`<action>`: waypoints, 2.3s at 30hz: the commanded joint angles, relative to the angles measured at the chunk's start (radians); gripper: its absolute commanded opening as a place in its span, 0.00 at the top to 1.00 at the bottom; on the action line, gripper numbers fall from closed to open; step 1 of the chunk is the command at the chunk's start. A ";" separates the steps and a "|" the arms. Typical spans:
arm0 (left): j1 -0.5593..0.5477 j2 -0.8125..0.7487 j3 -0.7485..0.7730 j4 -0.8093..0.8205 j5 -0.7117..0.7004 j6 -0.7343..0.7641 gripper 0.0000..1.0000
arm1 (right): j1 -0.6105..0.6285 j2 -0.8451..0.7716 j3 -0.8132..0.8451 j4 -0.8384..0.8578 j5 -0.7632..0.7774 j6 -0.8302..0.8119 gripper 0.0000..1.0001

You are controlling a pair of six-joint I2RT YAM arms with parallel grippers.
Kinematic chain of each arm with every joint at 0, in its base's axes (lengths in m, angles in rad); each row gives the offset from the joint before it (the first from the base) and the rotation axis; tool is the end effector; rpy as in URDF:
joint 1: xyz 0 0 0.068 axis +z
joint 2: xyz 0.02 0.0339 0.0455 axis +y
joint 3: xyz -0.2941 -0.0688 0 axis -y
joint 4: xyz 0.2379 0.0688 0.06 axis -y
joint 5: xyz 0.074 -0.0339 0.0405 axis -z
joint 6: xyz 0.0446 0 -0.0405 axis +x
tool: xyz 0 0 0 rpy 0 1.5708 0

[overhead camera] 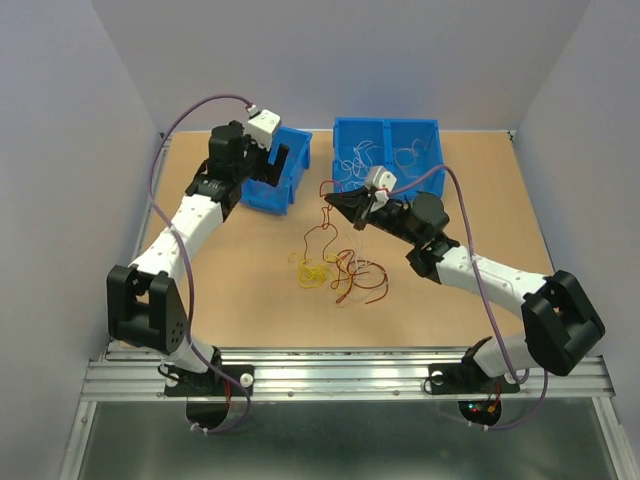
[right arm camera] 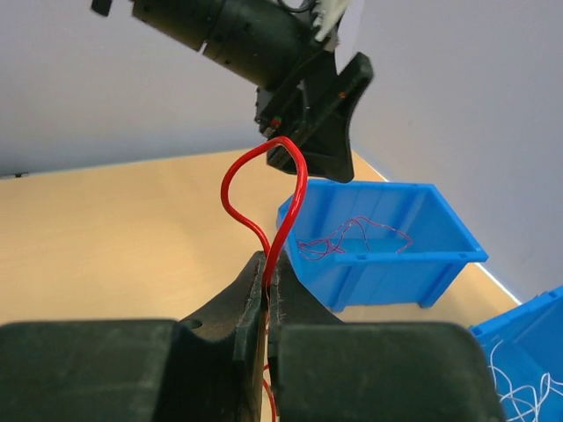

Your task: Untangle the cables

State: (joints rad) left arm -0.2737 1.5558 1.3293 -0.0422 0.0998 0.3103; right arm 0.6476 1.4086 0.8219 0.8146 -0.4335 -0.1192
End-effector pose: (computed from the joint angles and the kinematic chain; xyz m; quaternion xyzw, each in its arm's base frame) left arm 0.3599 -0.1056 0.3812 0.2576 0.7521 -0.0286 0.6059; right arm 0.2402 0.2052 0.3479 -0.3834 0.5005 0.3288 0.7031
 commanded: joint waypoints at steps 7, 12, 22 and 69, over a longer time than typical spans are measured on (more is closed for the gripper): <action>-0.002 -0.256 -0.444 0.666 0.627 -0.103 0.01 | -0.006 -0.063 0.006 0.064 -0.001 0.116 1.00; -0.002 -0.341 -0.696 0.957 0.739 -0.137 0.01 | -0.006 -0.085 0.002 0.077 -0.022 0.168 0.99; -0.012 -0.373 -0.765 1.085 0.894 -0.221 0.01 | -0.006 -0.109 -0.010 0.078 -0.074 0.177 0.99; -0.127 -0.436 -0.409 0.661 0.537 -0.280 1.00 | -0.005 0.029 0.048 0.118 -0.115 0.128 0.15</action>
State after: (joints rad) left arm -0.4255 1.1858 0.7826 0.7147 0.6487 0.1040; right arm 0.6472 1.3762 0.8230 0.8978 -0.4709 0.0582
